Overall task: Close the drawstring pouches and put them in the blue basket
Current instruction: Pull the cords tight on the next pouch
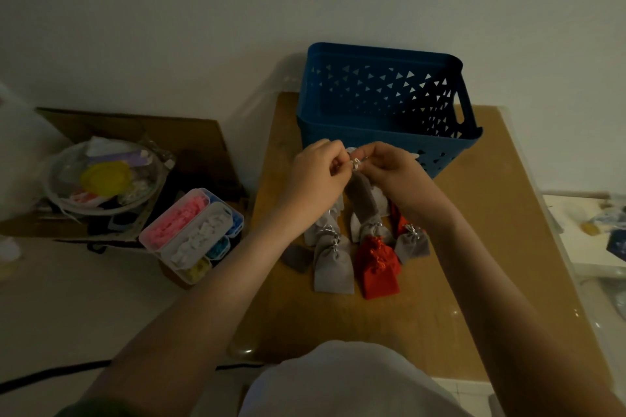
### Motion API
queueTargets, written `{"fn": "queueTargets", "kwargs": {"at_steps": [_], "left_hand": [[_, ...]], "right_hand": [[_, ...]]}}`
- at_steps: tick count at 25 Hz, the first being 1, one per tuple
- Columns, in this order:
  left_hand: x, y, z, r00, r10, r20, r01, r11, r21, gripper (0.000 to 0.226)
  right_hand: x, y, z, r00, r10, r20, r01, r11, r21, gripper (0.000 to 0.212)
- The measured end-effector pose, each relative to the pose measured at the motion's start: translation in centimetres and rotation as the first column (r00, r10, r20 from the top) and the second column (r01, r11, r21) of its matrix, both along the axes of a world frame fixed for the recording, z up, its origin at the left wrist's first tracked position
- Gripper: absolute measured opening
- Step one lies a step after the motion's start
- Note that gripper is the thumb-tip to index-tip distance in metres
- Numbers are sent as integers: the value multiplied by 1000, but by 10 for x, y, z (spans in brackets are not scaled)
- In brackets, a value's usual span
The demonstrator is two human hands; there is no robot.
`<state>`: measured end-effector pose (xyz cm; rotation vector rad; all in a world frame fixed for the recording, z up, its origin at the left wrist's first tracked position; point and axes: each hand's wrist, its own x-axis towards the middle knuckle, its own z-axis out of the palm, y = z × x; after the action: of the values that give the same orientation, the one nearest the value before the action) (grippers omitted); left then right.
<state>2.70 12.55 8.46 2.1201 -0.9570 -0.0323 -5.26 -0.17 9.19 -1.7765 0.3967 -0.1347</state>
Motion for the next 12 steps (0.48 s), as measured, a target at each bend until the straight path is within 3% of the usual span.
{"fn": "queueTargets", "kwargs": {"at_steps": [4, 6, 10, 12], "left_hand": [[5, 3, 5, 994, -32, -100, 41, 995, 89, 9], [9, 3, 7, 985, -37, -171, 61, 989, 137, 7], [13, 2, 8, 983, -60, -175, 95, 975, 199, 11], [14, 0, 6, 982, -59, -181, 96, 974, 203, 12]], "right_hand": [[1, -3, -3, 1000, 17, -16, -18, 998, -60, 5], [1, -1, -5, 1000, -3, -22, 0, 987, -163, 6], [1, 1, -11, 1000, 0, 18, 8, 903, -430, 7], [2, 1, -12, 1000, -5, 27, 17, 883, -470, 5]]}}
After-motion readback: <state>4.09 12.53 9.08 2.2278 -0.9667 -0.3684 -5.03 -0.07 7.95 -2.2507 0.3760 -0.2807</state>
